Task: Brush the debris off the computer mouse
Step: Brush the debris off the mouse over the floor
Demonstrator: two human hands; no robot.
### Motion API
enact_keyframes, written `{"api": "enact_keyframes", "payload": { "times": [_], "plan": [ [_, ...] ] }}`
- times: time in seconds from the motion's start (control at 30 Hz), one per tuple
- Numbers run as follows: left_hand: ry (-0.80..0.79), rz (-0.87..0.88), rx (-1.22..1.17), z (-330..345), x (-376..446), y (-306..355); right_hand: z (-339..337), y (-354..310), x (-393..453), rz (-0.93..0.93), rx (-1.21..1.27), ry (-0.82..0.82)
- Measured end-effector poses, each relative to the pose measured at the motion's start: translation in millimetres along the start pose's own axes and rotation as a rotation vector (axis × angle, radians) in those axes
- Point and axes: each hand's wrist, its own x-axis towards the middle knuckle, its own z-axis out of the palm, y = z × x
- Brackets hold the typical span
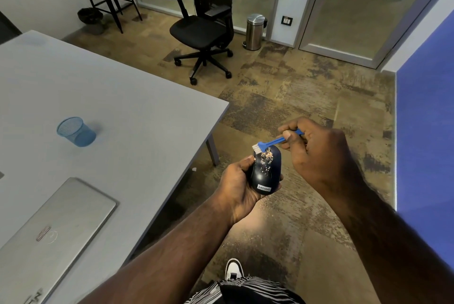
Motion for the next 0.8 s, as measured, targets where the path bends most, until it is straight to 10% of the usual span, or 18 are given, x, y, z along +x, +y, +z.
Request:
{"api": "enact_keyframes", "payload": {
  "times": [0.8],
  "plan": [
    [-0.010,0.001,0.027,-0.3,-0.6,-4.2,0.6,17.0,13.9,0.096,-0.079,-0.039]
  ]
}}
